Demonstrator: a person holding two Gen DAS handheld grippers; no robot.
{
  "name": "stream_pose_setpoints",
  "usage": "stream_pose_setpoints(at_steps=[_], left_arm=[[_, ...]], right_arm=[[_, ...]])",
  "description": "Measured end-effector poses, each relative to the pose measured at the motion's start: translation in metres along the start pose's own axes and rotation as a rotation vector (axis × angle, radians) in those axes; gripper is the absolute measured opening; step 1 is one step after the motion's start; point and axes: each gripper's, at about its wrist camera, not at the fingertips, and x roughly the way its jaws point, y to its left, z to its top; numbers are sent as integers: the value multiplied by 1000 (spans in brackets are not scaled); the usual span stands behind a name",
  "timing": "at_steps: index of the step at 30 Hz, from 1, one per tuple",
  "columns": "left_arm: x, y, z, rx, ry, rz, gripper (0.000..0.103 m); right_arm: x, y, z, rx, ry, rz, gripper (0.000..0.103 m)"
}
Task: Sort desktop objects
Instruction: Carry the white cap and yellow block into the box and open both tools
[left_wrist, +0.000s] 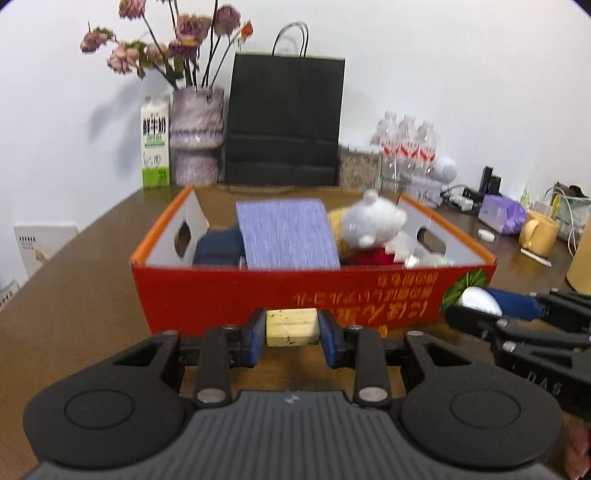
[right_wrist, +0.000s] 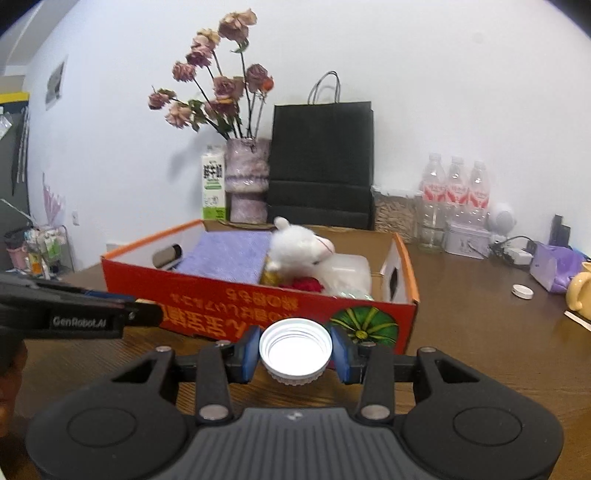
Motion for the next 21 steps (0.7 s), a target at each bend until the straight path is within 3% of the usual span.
stream_pose_setpoints(at_steps=[11,21], left_arm=[[9,0,31,14,-100,-28,32],[50,-3,55,5,-152,-25,32]], right_arm=[[13,-3,45,4,-65,9,39],[59,-23,76,26,-69,-2,39]])
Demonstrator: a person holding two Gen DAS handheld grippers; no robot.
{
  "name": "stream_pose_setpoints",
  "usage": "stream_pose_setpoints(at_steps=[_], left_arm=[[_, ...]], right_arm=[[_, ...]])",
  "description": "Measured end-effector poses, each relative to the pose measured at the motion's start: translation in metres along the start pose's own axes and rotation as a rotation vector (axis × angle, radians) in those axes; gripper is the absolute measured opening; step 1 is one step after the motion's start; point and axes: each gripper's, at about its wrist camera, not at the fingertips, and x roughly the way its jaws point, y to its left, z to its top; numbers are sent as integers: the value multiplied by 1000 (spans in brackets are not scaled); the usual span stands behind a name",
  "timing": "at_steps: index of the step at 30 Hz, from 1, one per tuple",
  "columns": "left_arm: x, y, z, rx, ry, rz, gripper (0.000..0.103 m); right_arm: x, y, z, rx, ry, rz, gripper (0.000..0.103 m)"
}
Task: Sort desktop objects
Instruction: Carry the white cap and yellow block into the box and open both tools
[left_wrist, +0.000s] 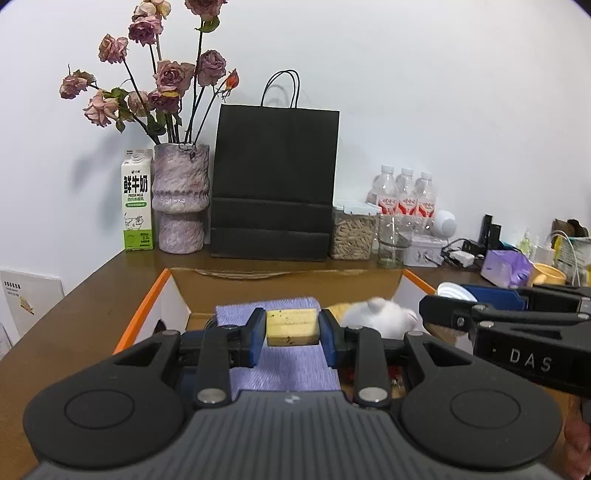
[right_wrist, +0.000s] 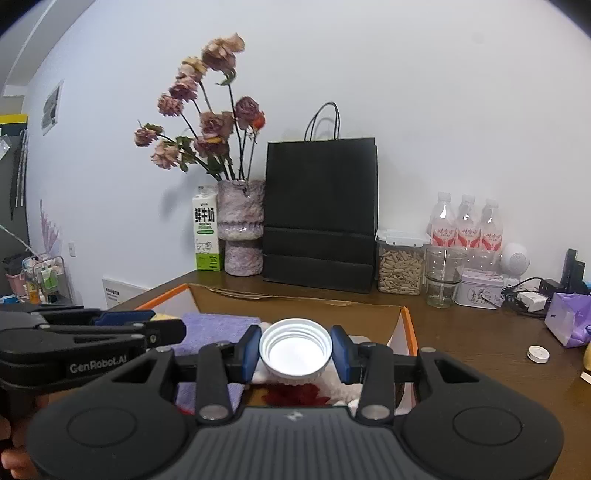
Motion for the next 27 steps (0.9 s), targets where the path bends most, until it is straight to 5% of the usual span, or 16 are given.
stream_pose_setpoints(at_steps=[19,20,24,27], left_arm=[[17,-4,-21,73,31,43,32],[16,-5,-21,73,28,50,37],[9,-7,-21,78,-16,116,90],[4,-4,-19,62,-56,166,103]], right_arm=[[19,-8,-29,56,56,15,40],[19,-7,-29,54,53,8,42],[15,-10,-28,73,23,-34,87],[12,-15,-27,106,5,-41,98]])
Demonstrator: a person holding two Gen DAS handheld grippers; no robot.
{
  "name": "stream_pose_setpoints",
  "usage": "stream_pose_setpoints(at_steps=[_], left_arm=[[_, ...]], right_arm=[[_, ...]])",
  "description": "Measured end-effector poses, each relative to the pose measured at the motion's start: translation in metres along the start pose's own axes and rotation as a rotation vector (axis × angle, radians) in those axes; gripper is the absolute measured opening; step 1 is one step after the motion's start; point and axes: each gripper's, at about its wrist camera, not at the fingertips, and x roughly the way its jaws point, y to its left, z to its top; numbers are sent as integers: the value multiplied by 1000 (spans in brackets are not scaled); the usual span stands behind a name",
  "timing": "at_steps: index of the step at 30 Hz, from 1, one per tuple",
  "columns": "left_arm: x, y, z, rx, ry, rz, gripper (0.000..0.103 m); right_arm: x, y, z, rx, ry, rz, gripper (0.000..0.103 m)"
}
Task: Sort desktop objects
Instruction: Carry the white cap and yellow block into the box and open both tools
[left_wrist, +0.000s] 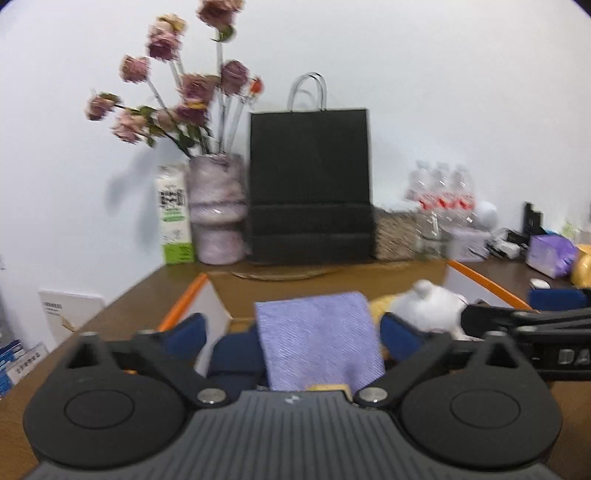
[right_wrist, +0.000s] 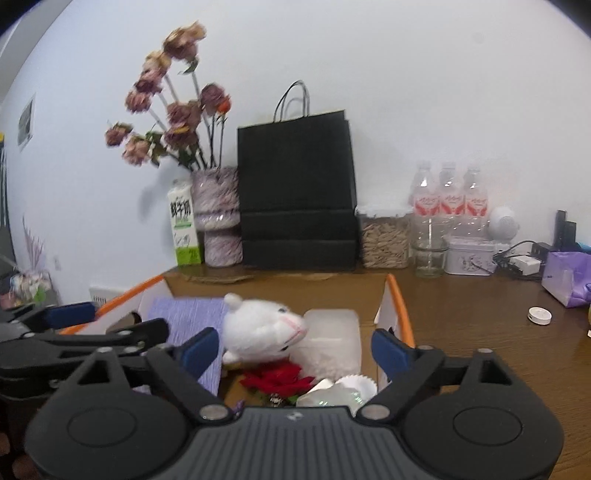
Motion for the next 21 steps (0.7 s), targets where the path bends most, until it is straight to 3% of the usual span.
stream_pose_setpoints(at_steps=[21], left_arm=[[-1,4,-1,-8,15,1,103]], right_arm=[[-6,7,-3,-45,-35,3,103]])
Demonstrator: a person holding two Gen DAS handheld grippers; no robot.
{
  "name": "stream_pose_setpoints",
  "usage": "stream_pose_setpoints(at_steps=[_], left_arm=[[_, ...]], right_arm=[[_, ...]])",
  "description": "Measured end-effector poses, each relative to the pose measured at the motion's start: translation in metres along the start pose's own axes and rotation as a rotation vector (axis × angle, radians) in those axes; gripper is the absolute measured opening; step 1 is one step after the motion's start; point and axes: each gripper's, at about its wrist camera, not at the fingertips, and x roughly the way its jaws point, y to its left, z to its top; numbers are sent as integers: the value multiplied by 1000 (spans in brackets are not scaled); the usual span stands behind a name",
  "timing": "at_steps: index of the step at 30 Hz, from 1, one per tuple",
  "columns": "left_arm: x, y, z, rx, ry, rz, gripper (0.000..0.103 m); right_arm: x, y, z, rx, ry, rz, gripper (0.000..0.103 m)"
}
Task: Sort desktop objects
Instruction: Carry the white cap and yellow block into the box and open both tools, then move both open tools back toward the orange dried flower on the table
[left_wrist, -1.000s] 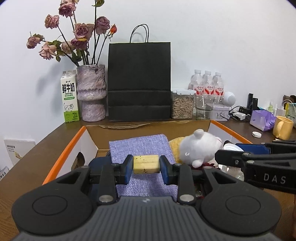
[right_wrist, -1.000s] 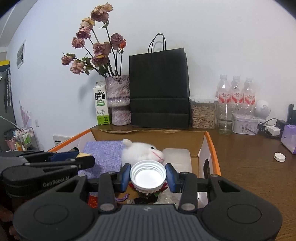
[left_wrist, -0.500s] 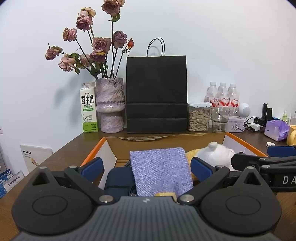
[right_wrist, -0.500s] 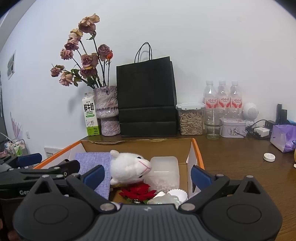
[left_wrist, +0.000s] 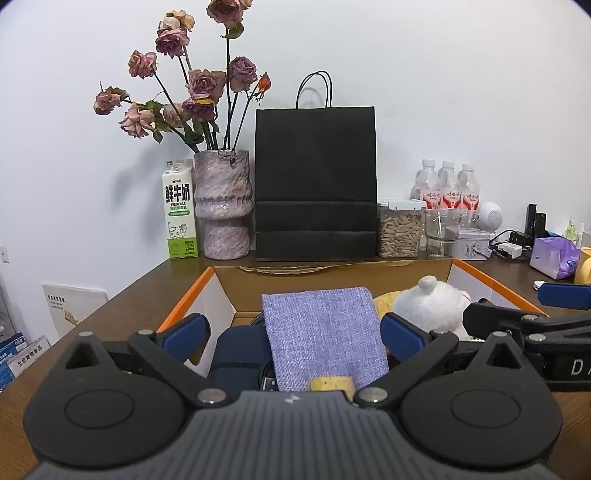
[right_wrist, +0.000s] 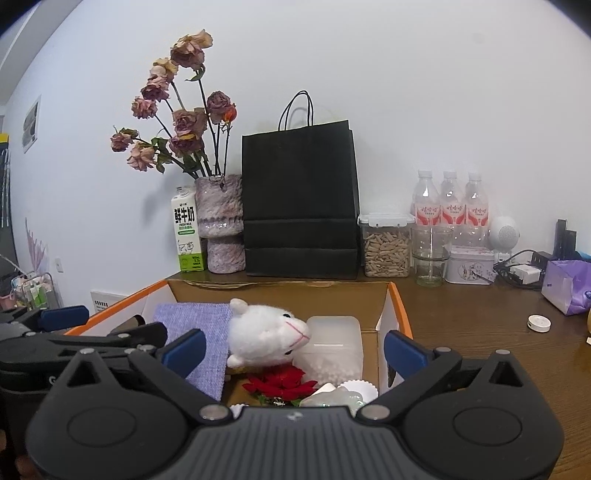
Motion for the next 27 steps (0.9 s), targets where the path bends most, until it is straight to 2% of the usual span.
stream_pose_setpoints(at_steps=[11,19,27], left_arm=[[-4,0,-5,7,-3,1,103],[-23,3,-12,15,-32,-2,103],[-42,13,-29,1,16,5,103]], right_arm=[[-12,9,-12,-28,-18,-18,103],[-34,18,-23,-32,-29,-33,103],[-51,29,-36,-41,1,-40,103]])
